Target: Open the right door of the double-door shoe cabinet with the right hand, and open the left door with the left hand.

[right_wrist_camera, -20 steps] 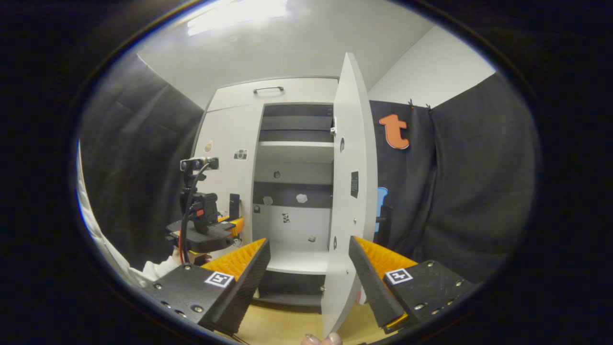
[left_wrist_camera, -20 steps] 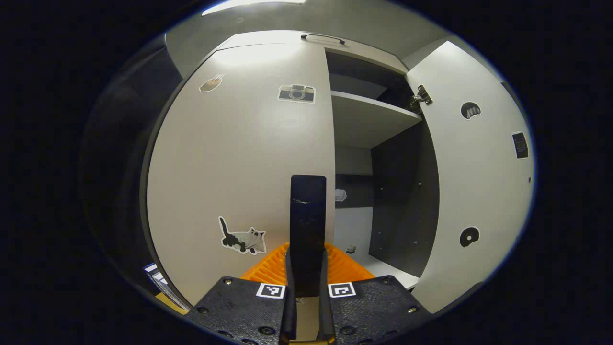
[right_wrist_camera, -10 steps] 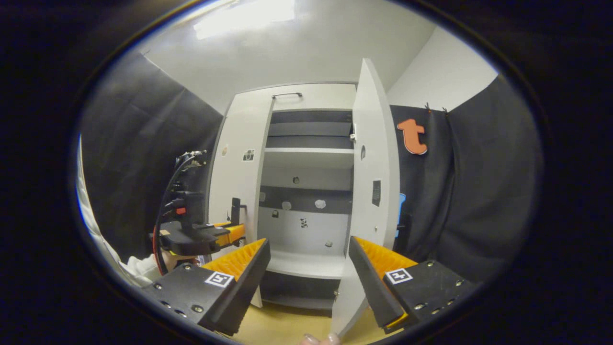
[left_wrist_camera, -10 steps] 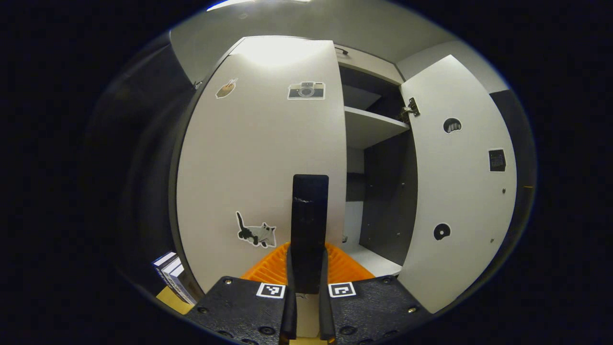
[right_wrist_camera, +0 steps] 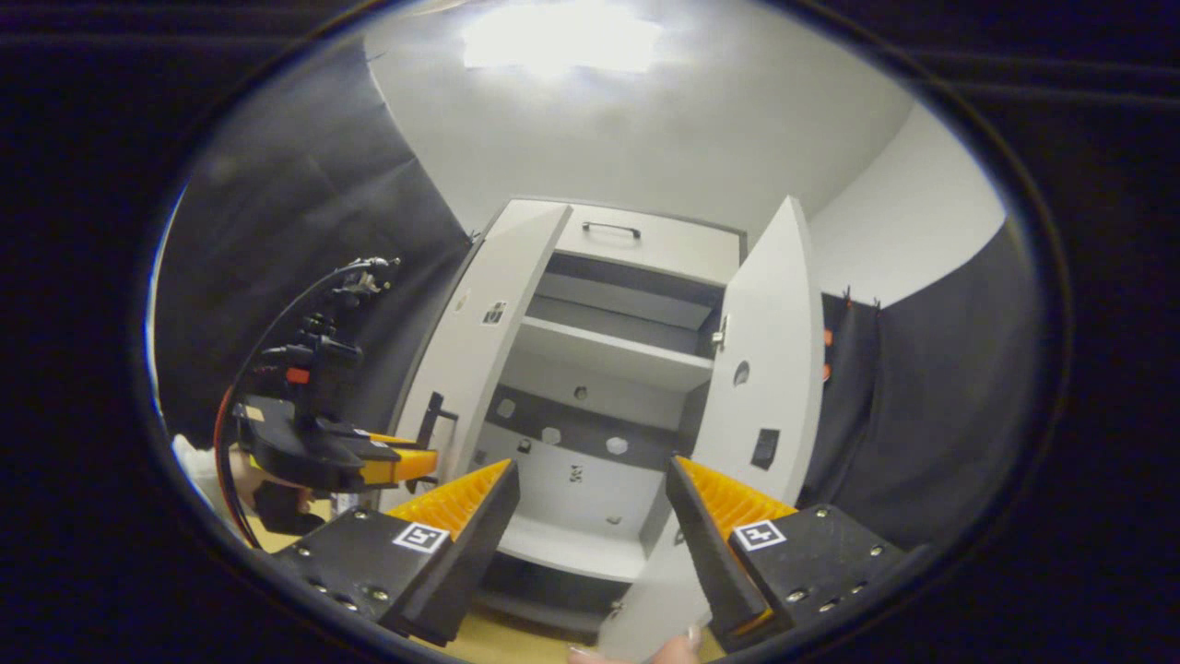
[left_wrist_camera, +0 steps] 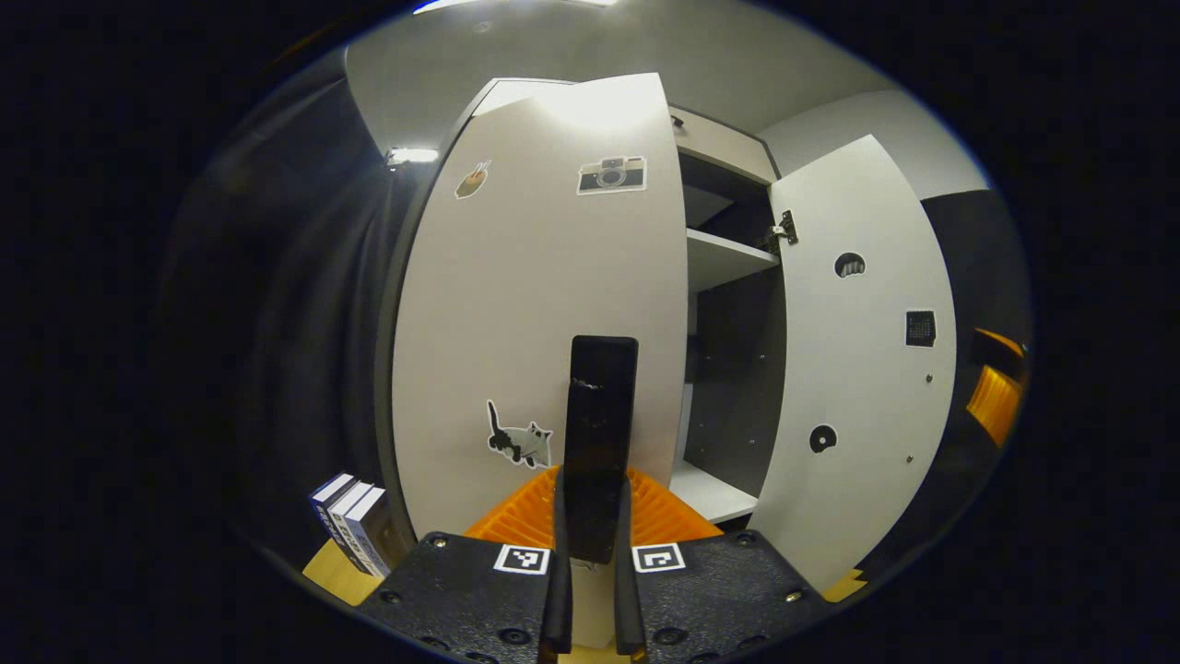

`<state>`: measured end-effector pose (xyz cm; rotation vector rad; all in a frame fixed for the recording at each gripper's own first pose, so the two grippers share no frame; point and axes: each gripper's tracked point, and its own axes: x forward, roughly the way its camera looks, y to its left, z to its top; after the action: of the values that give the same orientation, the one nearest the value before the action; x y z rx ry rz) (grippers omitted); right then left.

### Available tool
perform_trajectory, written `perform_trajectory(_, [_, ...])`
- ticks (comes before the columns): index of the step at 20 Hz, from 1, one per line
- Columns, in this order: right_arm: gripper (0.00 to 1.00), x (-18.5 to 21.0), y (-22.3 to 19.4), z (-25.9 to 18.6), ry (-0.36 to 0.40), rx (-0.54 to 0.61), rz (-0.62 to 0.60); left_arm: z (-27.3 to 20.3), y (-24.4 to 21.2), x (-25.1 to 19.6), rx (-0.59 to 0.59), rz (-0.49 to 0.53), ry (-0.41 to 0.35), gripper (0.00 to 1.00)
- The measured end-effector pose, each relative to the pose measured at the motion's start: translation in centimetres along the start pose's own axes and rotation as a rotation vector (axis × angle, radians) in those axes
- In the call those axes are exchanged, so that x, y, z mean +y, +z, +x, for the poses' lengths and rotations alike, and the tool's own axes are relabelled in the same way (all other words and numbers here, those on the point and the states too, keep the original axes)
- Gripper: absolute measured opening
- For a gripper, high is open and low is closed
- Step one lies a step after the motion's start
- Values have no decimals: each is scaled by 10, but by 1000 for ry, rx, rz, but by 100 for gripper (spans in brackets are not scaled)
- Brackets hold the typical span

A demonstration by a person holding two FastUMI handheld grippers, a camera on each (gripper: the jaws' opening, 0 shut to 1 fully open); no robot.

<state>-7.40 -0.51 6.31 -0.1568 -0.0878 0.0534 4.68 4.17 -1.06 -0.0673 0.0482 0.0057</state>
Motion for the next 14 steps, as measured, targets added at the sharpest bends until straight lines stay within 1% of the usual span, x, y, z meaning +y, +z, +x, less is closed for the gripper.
perform_trajectory(1, [97, -4, 0, 3, -19, 5, -4, -3, 1, 1, -2, -5, -5, 18])
perform_trajectory(2, [97, -11, 2, 5, -49, 4, -34, -8, 2, 3, -1, -4, -9, 18])
perform_trajectory(3, [97, -10, 0, 6, -56, 5, -43, -12, 2, 5, 2, -2, -12, 18])
perform_trajectory(5, [97, 5, -4, 8, -24, 21, -2, -21, 4, 10, 7, 0, -17, 18])
perform_trajectory(9, [97, 9, -19, 15, -36, 73, 7, -45, 9, 29, 10, 4, -16, 18])
perform_trajectory(10, [97, 12, -21, 17, -35, 79, 16, -50, 10, 35, 9, 8, -12, 16])
perform_trajectory(14, [97, 26, -26, 27, -29, 95, 48, -75, 15, 67, -2, 35, 33, 16])
